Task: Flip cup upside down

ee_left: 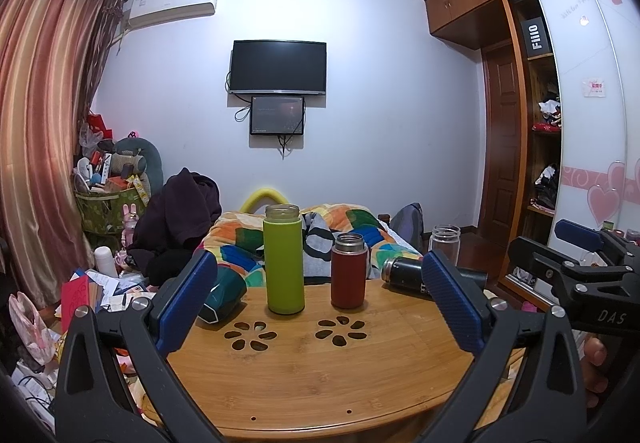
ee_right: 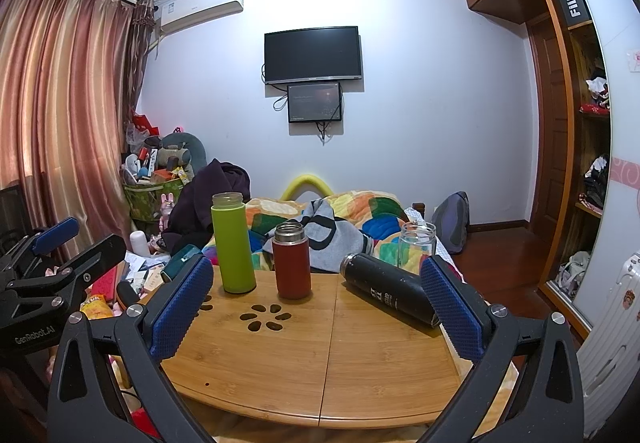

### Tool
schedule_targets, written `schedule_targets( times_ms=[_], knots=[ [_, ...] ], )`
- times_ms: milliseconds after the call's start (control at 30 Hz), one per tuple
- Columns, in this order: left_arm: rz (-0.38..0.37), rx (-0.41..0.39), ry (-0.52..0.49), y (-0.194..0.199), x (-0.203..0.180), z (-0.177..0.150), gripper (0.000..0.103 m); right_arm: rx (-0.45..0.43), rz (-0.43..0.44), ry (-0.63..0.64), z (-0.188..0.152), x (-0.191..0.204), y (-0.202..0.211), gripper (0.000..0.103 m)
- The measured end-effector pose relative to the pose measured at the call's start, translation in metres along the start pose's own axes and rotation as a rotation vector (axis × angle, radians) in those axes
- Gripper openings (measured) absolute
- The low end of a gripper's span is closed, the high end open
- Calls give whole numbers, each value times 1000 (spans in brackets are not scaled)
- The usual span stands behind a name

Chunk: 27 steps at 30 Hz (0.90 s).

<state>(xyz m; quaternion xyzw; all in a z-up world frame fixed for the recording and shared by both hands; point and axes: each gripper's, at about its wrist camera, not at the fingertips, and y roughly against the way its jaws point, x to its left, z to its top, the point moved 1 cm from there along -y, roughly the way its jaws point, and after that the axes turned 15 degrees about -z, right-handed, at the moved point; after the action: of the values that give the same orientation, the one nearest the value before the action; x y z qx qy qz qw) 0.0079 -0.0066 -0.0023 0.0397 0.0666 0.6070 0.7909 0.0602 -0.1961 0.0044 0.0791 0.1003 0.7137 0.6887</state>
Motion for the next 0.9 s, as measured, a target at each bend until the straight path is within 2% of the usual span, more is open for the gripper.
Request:
schedule_targets(
  times_ms=[500, 567, 633, 700, 900],
  knots=[
    [3, 43, 15, -15, 8, -4, 103, 14, -5, -8, -3, 0, -6, 103],
    [-28, 54, 20, -26, 14, -3, 103, 25, -7, -13, -8, -6, -14, 103],
    [-56, 72, 19, -45, 23, -2, 103, 37, -10, -20, -10, -10, -21, 103],
    [-54, 118, 24, -75, 36, -3, 103, 48, -16, -28, -13, -15, -27, 103],
    [-2, 324, 91, -188, 90, -23, 103, 85, -44, -47, -24, -31, -46, 103]
  ],
)
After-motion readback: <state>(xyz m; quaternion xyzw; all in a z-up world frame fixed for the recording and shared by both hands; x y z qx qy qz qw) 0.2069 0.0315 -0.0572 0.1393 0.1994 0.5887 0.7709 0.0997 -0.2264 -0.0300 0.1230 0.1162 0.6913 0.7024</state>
